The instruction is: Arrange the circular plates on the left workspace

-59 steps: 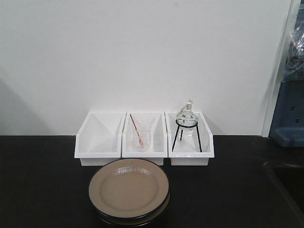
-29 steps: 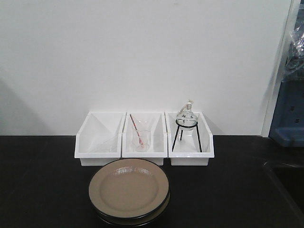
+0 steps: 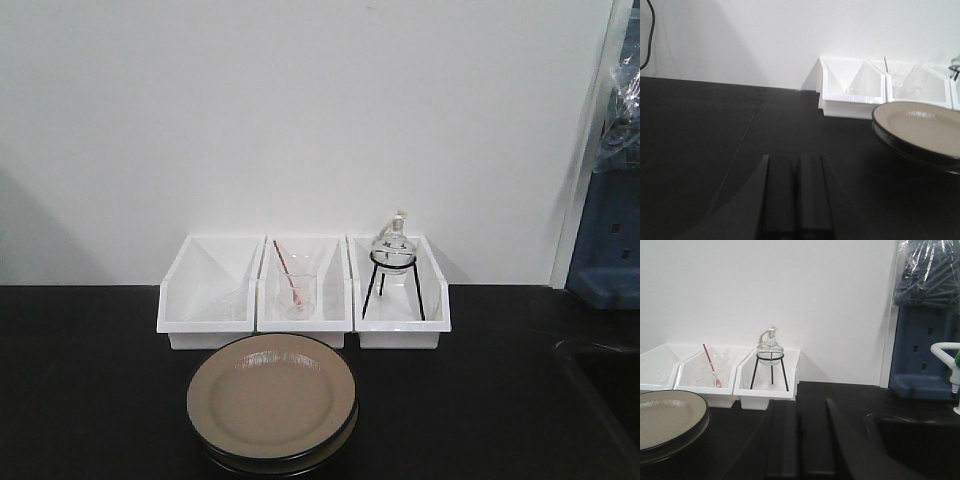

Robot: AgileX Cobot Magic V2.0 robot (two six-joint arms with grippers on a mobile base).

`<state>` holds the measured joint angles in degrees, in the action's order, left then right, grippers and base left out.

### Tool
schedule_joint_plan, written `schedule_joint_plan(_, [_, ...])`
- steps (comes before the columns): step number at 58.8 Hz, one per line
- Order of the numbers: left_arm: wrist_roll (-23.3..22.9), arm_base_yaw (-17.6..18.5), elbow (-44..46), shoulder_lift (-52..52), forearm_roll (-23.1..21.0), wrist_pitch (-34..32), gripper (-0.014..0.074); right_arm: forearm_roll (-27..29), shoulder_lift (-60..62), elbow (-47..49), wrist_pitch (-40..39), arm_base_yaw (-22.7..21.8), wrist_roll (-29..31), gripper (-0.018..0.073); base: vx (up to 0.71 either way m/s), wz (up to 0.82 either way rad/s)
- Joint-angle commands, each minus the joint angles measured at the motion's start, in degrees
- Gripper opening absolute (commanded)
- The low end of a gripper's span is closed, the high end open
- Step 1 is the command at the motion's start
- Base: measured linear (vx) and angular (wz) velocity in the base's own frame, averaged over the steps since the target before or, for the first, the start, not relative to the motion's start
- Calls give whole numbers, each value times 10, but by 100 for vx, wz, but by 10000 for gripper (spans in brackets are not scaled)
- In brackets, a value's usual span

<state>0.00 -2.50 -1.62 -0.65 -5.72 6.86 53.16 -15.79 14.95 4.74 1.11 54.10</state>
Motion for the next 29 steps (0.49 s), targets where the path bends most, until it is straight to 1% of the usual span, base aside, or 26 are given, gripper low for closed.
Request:
schedule_joint_plan(1, [-13, 3, -7, -9, 3, -60, 0, 3, -8, 16, -32, -2, 2, 2, 0, 0])
schedule_joint_plan(29, [-13, 3, -7, -9, 3, -58, 0, 3, -8, 16, -32, -2, 2, 2, 0, 0])
